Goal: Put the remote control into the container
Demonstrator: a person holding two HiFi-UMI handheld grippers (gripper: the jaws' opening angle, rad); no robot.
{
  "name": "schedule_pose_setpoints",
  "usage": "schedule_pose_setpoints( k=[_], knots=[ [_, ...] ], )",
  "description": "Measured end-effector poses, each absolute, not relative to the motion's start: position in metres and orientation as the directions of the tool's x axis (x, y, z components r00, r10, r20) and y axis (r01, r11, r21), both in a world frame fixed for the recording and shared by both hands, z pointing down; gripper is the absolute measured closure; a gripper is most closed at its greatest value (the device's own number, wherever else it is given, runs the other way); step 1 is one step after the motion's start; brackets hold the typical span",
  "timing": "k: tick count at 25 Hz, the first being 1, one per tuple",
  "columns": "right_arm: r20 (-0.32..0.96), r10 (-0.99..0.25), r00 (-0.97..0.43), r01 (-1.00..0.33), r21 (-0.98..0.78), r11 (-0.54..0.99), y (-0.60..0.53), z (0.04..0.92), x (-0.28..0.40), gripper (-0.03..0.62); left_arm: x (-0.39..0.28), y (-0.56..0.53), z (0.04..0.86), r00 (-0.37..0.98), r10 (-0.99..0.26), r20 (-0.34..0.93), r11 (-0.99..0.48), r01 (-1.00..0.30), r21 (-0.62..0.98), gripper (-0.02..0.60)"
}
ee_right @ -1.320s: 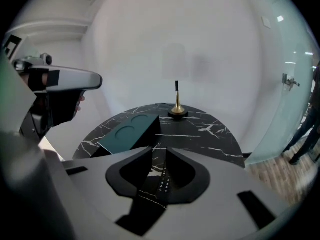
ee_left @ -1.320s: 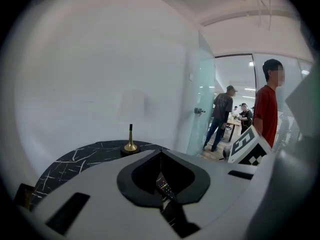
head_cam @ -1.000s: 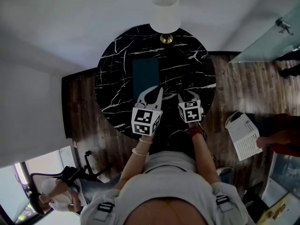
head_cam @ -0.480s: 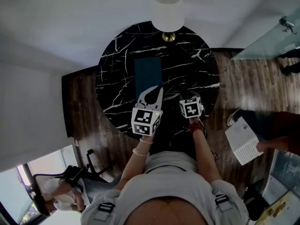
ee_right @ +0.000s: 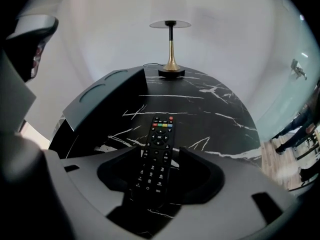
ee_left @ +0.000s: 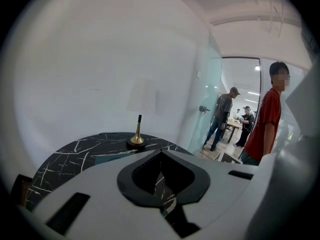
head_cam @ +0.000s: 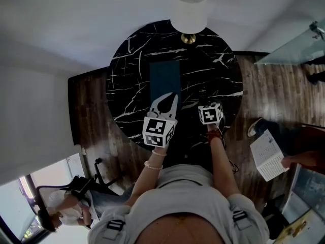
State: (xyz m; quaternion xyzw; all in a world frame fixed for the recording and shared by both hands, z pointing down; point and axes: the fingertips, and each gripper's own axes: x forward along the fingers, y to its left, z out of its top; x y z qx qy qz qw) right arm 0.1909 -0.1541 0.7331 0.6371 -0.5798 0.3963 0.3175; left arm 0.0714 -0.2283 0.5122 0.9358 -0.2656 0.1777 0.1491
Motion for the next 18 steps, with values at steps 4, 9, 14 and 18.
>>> schedule_pose_setpoints(
  k=[4, 9, 14, 18],
  knots=[
    [0.888, -0.459, 0.007, -0.989, -0.062, -0.134, -0.1544, 0.735, 0.1867, 0.372, 0.0697, -0.233, 0.5142, 0.795, -0.444, 0.414, -0.81, -0.554, 0.194, 0.574],
    [0.902, -0.432, 0.002, -0.987, -0.068, -0.148, -0.1538, 0.7418, 0.1847, 0.37, 0.0675, -0.2367, 0.516, 0.793, -0.446, 0.415, -0.805, -0.558, 0.201, 0.574],
    [0.904, -0.427, 0.007, -0.986, -0.065, -0.154, -0.1544, 0.7427, 0.1843, 0.368, 0.0664, -0.2388, 0.5168, 0.792, -0.447, 0.416, -0.803, -0.56, 0.204, 0.574],
    [0.893, -0.45, 0.01, -0.986, -0.065, -0.151, -0.1577, 0.742, 0.1841, 0.368, 0.0666, -0.2372, 0.5163, 0.795, -0.447, 0.411, -0.803, -0.558, 0.208, 0.574]
  ],
)
